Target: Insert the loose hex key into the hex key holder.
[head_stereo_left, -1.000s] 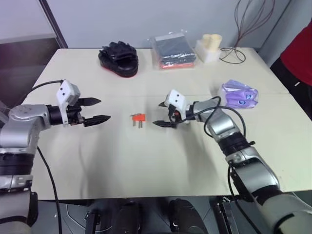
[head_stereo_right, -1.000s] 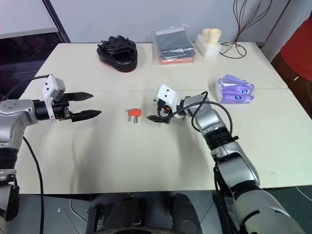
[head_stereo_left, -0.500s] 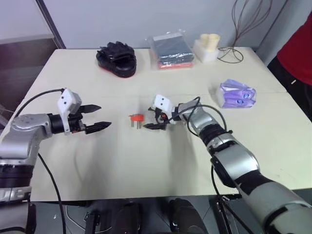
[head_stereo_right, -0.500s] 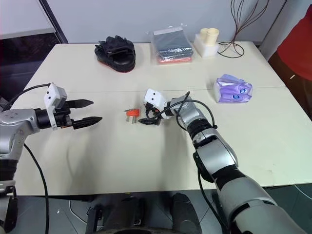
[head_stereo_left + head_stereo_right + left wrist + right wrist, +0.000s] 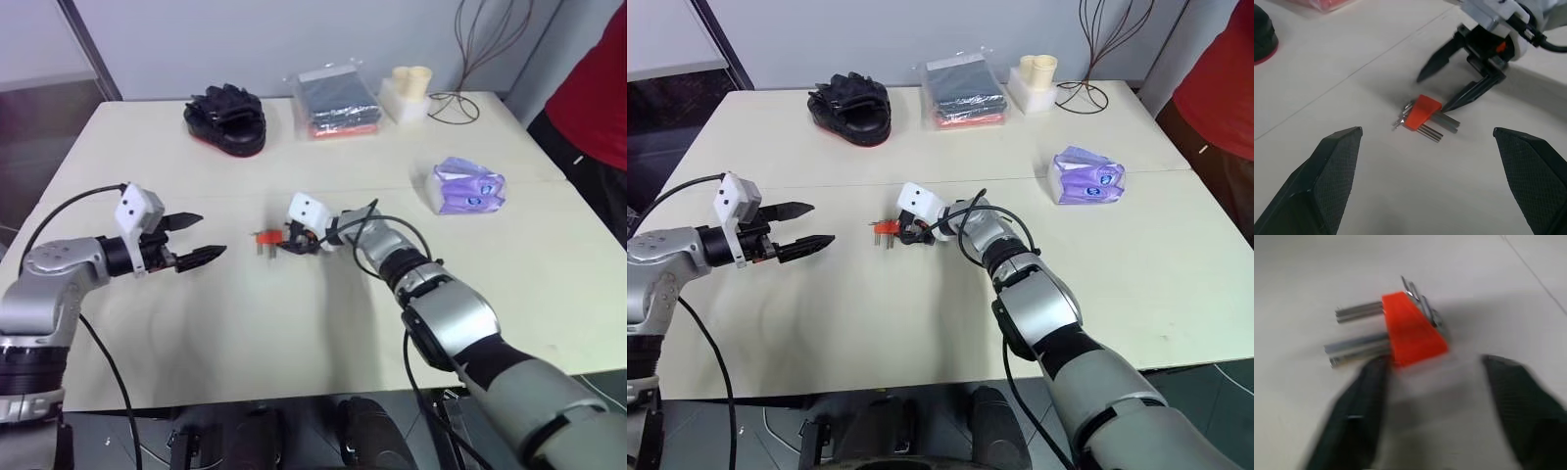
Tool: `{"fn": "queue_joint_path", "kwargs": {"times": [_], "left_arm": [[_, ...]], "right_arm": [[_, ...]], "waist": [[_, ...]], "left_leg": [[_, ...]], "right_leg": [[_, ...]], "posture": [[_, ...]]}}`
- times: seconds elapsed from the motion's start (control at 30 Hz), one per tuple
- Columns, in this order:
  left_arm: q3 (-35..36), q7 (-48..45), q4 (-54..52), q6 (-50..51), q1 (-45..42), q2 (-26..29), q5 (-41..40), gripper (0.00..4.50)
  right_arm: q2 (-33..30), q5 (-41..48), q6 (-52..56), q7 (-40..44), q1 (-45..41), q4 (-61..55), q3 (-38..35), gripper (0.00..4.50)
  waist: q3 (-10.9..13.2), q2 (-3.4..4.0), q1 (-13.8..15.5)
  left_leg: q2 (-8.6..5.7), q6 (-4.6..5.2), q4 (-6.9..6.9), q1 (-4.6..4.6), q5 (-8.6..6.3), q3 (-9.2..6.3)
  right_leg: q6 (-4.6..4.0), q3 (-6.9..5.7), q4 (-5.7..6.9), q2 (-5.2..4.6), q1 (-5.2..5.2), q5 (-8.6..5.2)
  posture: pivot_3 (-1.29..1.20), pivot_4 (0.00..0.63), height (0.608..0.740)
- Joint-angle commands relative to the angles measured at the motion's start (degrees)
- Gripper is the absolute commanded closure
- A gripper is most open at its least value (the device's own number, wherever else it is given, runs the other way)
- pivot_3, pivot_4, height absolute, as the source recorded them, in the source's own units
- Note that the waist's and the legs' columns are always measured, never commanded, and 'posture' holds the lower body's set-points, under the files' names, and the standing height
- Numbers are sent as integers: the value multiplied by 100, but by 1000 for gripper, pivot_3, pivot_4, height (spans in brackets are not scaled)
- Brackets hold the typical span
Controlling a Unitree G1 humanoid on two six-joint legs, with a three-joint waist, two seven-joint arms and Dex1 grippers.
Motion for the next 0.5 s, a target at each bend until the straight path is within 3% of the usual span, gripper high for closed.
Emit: {"fn": "queue_joint_path", "kwargs": {"times": [0.03,0.43,0.5], "left_arm": [[217,86,-220,16,23,10,-129,0],[246,243,-274,40,67,4,-184,0],[234,253,-248,23,52,-2,-177,0]], "right_arm": [[212,-79,-65,21,-78,-29,-61,3442],[190,-185,51,378,72,-53,-110,3442],[180,-207,115,519,89,-72,-93,2912]], "waist": [[0,0,-16],[0,1,-97],[0,1,-96]], "left_leg": [[0,0,0,0,0,0],[0,-1,-4,0,0,-4],[0,-1,-4,0,0,-4]], "right_leg": [[0,0,0,0,0,0],[0,-1,0,0,0,0],[0,-1,0,0,0,0]], "posture": [[0,150,740],[0,150,740],[0,150,740]]}}
